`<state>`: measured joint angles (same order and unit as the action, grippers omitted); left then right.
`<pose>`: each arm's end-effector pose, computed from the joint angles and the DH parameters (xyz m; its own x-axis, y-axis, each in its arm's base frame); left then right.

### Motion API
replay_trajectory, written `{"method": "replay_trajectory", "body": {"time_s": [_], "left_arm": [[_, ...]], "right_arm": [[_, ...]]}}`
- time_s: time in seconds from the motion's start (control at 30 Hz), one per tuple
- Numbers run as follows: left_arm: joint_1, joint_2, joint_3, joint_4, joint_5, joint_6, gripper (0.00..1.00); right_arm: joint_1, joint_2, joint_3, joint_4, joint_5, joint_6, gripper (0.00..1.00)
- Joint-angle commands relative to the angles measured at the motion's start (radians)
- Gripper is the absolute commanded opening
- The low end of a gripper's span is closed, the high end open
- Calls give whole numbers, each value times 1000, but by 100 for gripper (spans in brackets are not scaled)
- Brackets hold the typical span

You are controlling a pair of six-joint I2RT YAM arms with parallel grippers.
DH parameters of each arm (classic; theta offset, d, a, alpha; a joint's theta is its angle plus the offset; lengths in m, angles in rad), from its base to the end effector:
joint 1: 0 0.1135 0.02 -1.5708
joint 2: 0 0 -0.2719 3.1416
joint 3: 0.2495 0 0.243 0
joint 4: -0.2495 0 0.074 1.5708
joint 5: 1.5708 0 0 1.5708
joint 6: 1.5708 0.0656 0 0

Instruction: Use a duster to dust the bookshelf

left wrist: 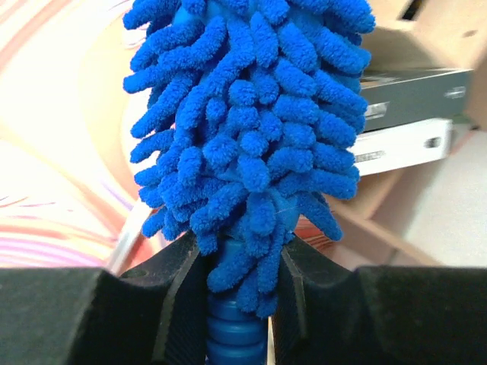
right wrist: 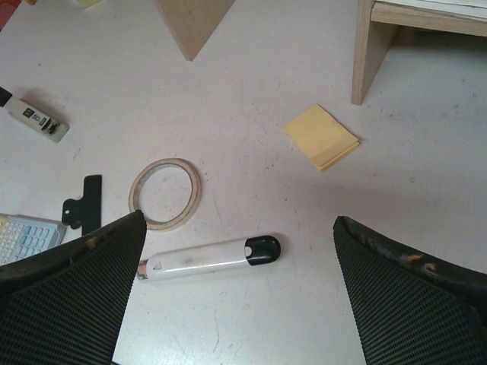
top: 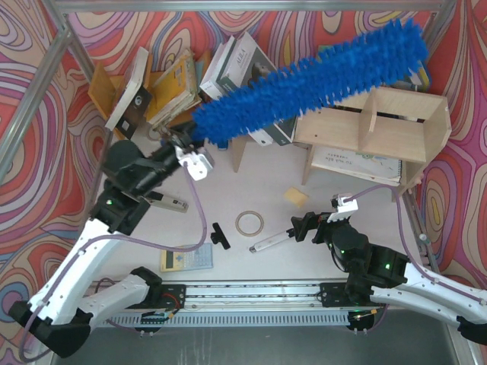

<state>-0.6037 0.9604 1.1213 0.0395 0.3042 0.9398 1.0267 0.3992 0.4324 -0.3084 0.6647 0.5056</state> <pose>0.1706 -0.1415 0.4604 0.7291 0.4330 -0.5300 0.3298 0.4563 0.8265 0.0987 0.0849 0.2528 -0.3004 0.2399 -0.9231 -0.2522 0.9134 0.3195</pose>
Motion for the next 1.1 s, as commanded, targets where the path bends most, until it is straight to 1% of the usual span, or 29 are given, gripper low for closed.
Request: {"method": "replay_trajectory", "body": {"time_s": [0.0,0.07,0.2,0.3,0.47,0.63,0.87,1.07], "left_arm": [[130,11,78,-47,107,6,0],[199,35,116,-38,151,-22,0],[302,97,193,-12,200,-53,0],[385,154,247,38,244,-109,0],[476,237,305,94,286,-169,0],[517,294,341,94,319,-186,0],[521,336,328,92,342,-180,0],[527,396,350,79,334,-166,0]], "right_arm": [[-1,-10,8,-4,20,10,98],[-1,-10,9,-5,19,12,98],[0,-9,8,-6,20,12,98],[-1,-3,9,-5,19,13,98],[-1,10,10,-4,22,14,98],[-1,22,11,-1,24,13,98],[-1,35,14,2,26,12,98],[-1,45,16,1,27,15,99]]}}
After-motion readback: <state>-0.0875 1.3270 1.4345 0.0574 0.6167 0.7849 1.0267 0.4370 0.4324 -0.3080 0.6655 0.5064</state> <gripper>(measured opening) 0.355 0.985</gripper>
